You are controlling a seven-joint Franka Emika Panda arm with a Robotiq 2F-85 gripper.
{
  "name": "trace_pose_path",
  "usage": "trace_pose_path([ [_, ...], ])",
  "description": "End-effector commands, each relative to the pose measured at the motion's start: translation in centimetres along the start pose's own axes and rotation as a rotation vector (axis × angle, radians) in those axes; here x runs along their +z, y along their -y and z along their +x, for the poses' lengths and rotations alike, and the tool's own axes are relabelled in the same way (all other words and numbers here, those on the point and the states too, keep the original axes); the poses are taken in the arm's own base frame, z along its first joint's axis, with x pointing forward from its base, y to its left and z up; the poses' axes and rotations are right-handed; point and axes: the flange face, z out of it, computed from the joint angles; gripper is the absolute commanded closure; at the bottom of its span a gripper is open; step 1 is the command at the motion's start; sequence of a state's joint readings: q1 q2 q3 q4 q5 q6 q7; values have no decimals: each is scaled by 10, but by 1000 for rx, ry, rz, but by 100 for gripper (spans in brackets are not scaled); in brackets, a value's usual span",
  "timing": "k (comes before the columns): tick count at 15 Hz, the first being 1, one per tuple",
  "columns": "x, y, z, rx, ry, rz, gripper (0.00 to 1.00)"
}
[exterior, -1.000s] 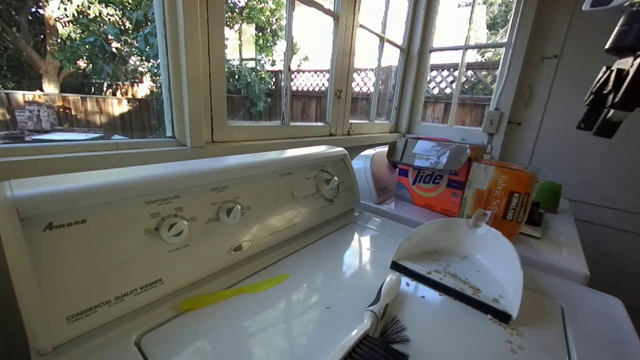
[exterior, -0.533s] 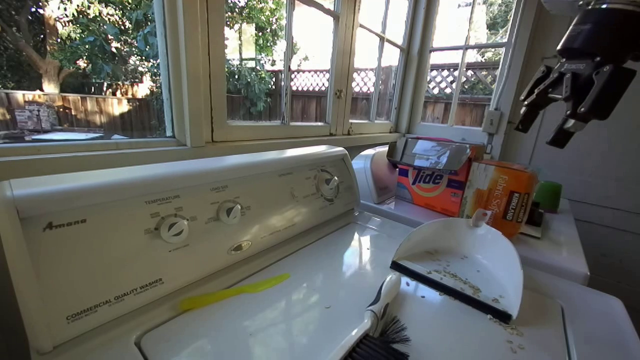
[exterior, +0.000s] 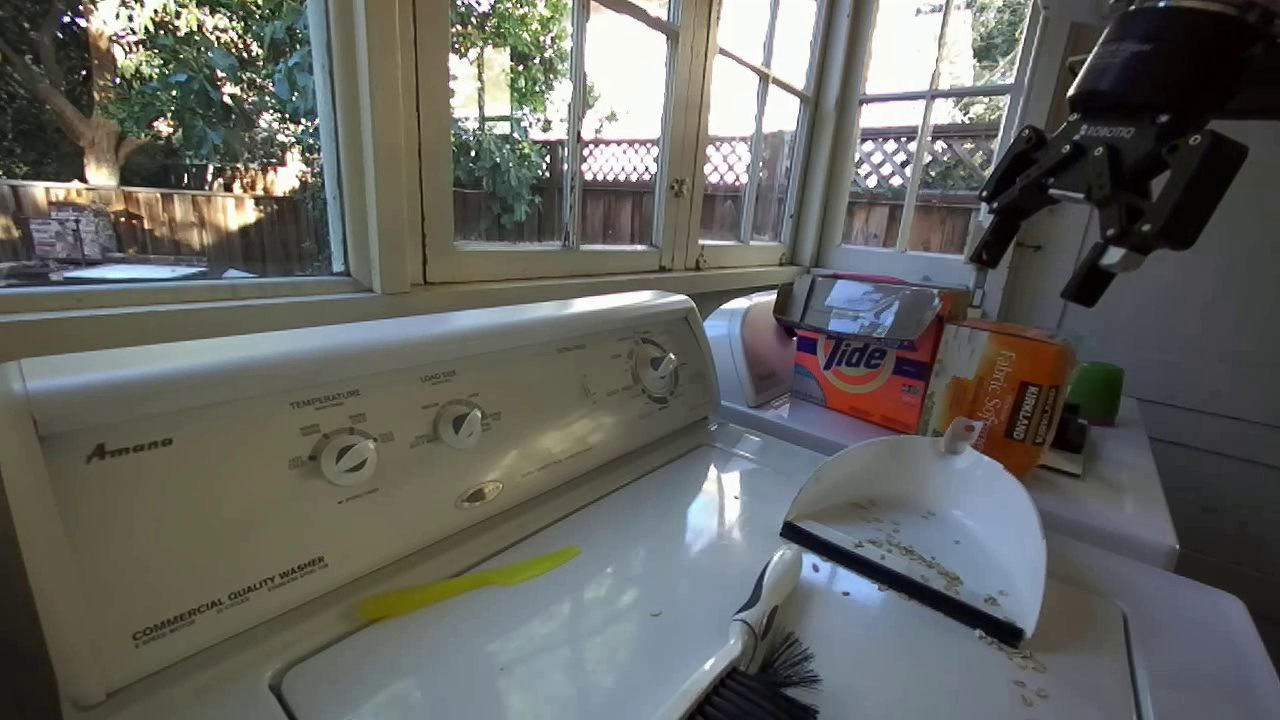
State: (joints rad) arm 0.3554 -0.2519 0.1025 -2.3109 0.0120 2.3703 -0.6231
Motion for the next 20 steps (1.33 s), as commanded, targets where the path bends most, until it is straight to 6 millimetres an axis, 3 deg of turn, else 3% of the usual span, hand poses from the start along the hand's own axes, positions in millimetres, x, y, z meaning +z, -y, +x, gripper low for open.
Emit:
trace_pose_path([
  [1, -1, 0, 1, -2, 0, 0, 0],
  [3, -2, 7, 7, -45, -49, -15, 0],
  [5, 0, 19, 27, -168, -80, -38, 0],
  [11, 30, 55, 67, -470, -112, 29, 0],
  [20, 90, 47, 101, -772, -13, 218, 0],
])
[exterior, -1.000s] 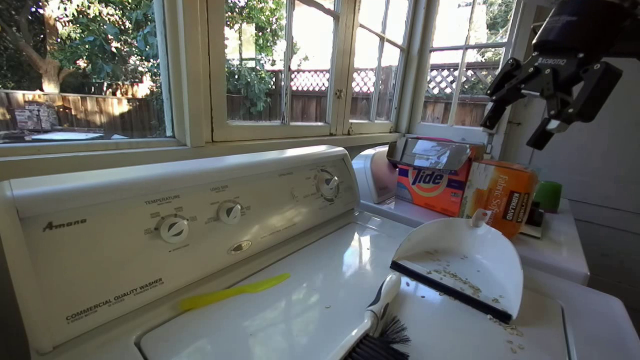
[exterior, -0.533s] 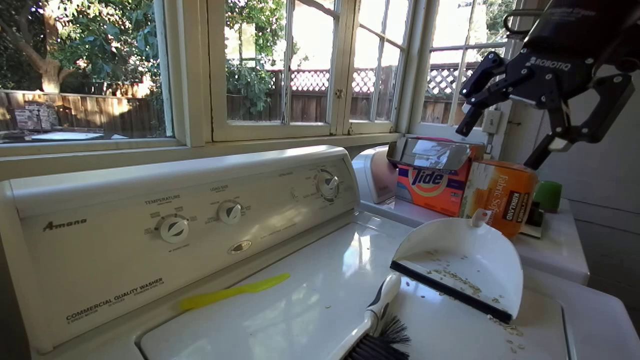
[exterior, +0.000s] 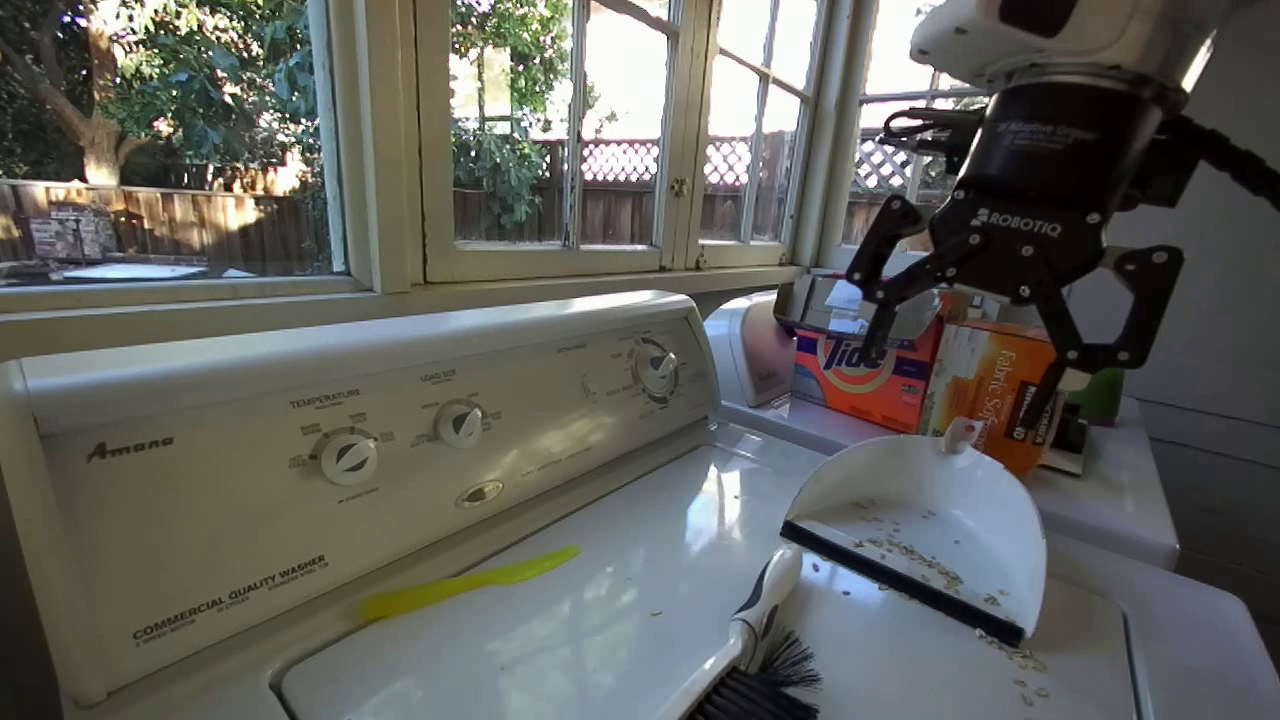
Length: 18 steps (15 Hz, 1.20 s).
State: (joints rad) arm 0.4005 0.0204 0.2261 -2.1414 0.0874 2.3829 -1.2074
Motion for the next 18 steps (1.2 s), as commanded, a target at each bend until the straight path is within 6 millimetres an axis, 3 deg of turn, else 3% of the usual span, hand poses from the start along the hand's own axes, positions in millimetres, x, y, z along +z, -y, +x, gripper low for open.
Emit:
trace_pose_path([
  [1, 19, -21, 8, -110, 16, 88, 0],
  [5, 39, -30, 21, -197, 42, 136, 0],
  [11, 77, -26, 36, -255, 96, 159, 0],
  [18, 112, -22, 43, -77, 205, 181, 0],
])
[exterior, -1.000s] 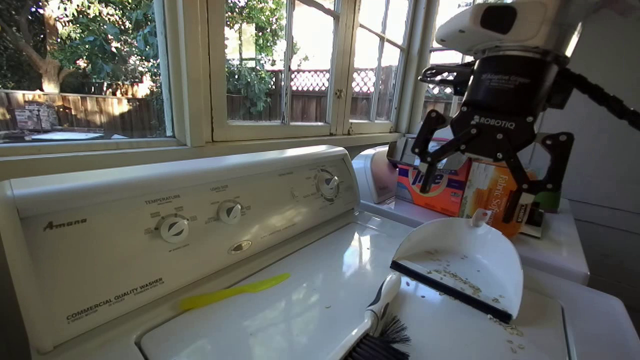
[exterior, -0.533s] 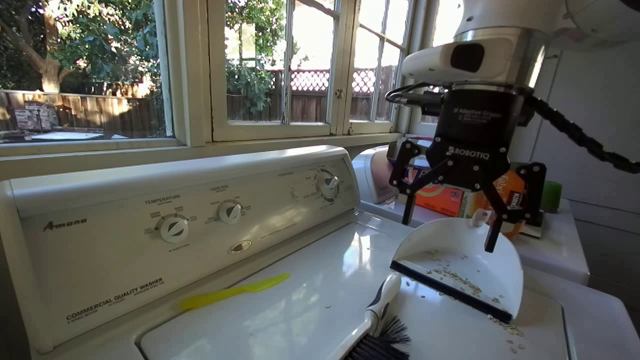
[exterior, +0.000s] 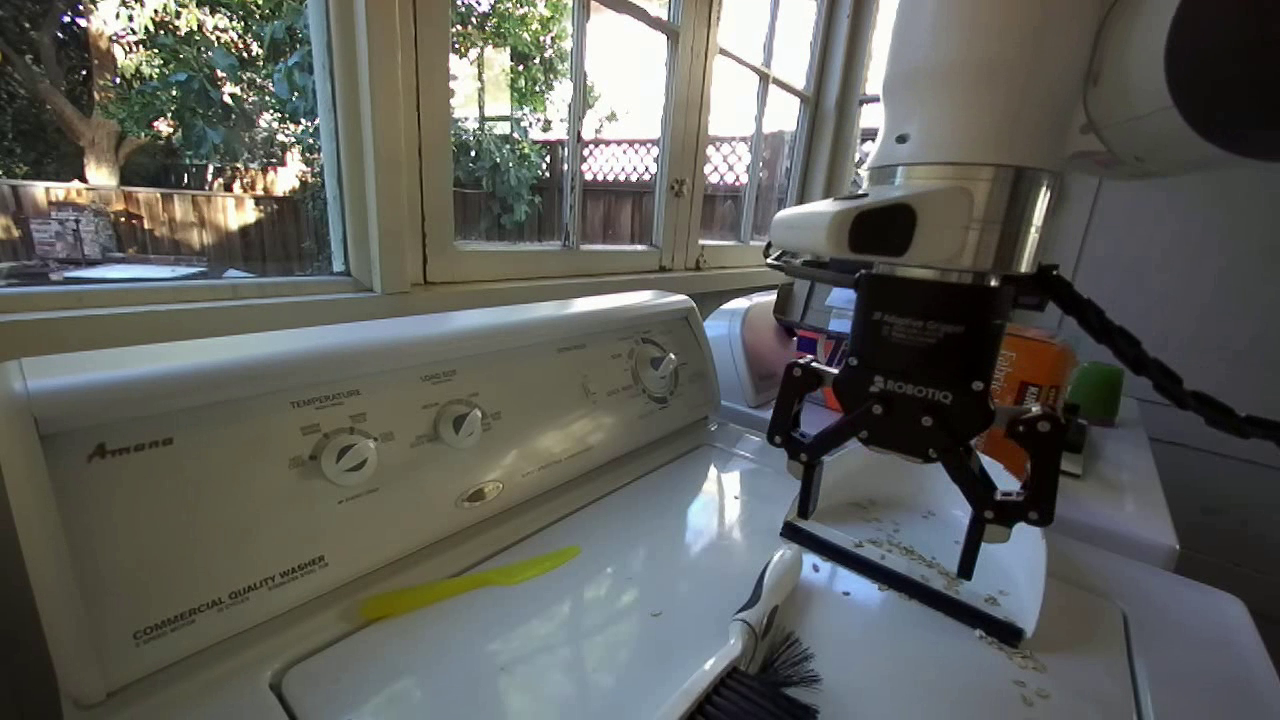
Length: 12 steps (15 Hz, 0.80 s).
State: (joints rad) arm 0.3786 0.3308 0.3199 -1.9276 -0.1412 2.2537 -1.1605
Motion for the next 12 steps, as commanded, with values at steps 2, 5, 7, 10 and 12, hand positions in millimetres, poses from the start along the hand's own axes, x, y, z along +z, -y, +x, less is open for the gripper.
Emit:
trace_pose_path([
  [2, 6, -2, 5, 52, 26, 9, 0],
  [5, 8, -4, 7, 71, 30, 10, 0],
  [7, 6, -6, -3, 174, 39, -6, 0],
  [10, 13, -11, -7, 277, 9, -9, 0],
  [12, 18, -16, -7, 319, -11, -17, 0],
])
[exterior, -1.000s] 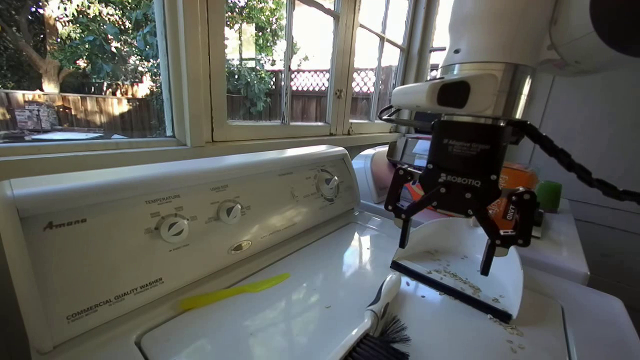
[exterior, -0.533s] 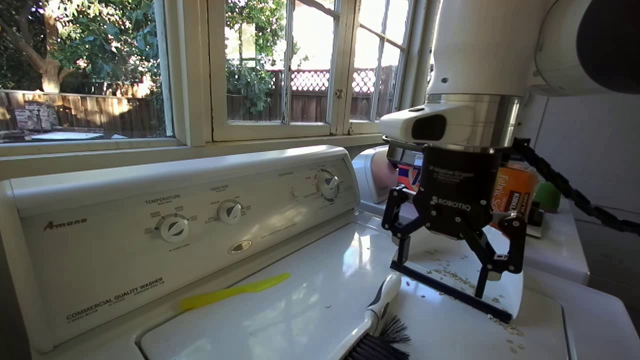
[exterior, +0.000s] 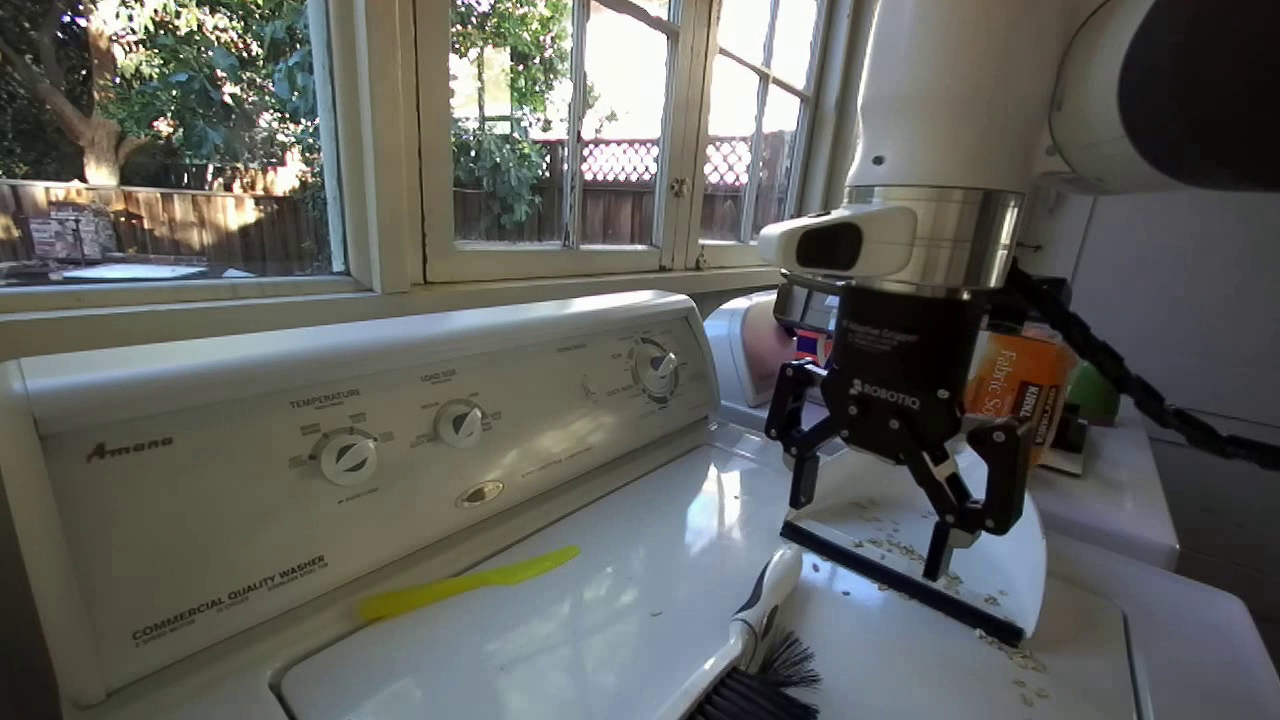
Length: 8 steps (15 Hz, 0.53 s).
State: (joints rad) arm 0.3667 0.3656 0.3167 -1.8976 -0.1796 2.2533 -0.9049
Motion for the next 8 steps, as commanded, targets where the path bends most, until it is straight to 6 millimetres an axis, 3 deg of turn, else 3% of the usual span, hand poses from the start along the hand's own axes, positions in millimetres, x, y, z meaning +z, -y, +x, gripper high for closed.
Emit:
trace_pose_path([
  [1, 14, -6, 4, 82, -40, -13, 0],
  [8, 51, -16, 12, 109, -86, -51, 0],
])
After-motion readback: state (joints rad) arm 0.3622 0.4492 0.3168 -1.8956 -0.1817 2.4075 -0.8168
